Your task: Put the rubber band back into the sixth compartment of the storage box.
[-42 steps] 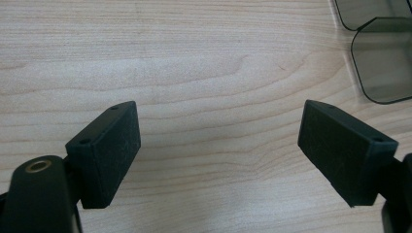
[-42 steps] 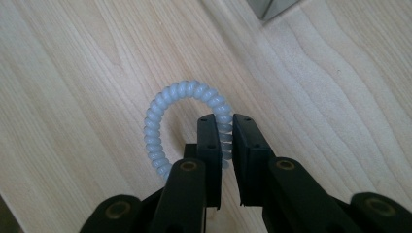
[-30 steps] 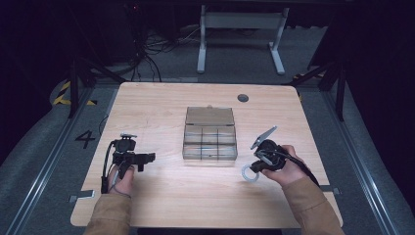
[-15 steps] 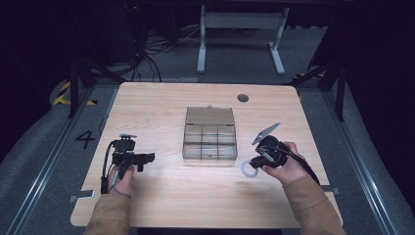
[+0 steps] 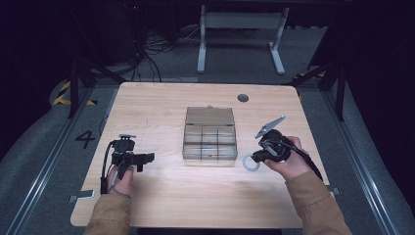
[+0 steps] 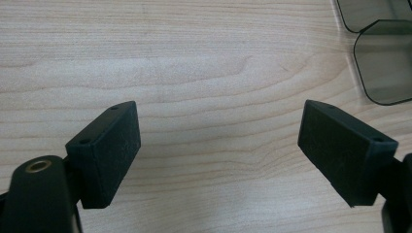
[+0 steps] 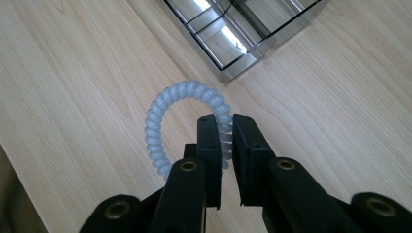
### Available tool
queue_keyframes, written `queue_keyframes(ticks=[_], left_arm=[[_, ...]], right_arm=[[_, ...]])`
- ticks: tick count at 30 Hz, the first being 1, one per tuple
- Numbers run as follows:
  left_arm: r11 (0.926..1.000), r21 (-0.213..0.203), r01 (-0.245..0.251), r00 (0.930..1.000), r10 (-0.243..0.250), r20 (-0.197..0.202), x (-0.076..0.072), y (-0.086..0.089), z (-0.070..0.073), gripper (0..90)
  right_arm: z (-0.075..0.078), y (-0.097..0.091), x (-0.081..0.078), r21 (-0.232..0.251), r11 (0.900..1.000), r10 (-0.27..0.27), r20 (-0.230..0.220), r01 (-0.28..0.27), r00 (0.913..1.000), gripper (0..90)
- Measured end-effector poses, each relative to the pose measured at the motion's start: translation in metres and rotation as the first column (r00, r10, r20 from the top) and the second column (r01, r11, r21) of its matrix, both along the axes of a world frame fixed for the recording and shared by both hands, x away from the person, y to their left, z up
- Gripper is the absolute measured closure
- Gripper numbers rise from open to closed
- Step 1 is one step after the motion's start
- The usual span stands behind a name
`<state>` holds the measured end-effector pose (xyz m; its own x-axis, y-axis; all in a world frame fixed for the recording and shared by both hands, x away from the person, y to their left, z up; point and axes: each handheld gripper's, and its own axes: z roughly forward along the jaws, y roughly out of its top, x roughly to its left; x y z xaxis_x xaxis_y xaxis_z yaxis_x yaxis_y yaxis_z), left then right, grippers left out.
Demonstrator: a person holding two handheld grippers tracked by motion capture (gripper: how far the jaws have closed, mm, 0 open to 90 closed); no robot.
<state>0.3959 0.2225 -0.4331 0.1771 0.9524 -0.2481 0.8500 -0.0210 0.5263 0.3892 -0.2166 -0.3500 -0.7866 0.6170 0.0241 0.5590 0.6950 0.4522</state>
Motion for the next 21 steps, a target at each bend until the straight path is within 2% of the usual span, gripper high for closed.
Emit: queue_keyframes(ticks=[12,21], left_arm=[[1.0000,-0.002,0.000,1.0000,0.000,0.003,0.000,0.001,0.000,16.1],[1.0000,-0.001,-0.001,1.0000,0.001,0.004,-0.001,0.001,0.000,16.1]], right_arm=[[0.010,0.005,0.007,-0.003,0.9999,0.014,0.010,-0.014,0.9998,82.6],[0.020,0.017,0.017,0.008,0.9994,0.034,0.018,-0.034,0.9993,82.6]])
